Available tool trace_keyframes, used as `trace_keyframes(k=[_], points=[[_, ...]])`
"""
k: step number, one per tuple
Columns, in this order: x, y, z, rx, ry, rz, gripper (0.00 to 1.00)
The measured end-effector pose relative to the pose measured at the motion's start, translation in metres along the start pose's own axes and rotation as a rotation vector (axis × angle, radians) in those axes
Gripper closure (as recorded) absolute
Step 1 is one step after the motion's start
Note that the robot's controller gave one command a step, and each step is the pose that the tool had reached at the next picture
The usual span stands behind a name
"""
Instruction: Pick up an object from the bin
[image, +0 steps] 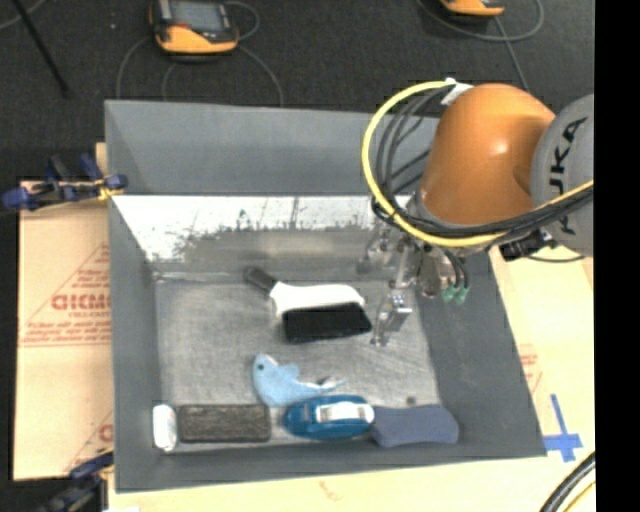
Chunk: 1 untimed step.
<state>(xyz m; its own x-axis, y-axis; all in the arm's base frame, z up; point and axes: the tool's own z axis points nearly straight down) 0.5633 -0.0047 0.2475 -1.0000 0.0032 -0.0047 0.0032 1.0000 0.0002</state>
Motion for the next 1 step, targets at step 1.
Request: trace_keyframes(k=[1], points=[[-0.0368,0.0045,0.0603,-0.001,-0.007,0.022,0.00]])
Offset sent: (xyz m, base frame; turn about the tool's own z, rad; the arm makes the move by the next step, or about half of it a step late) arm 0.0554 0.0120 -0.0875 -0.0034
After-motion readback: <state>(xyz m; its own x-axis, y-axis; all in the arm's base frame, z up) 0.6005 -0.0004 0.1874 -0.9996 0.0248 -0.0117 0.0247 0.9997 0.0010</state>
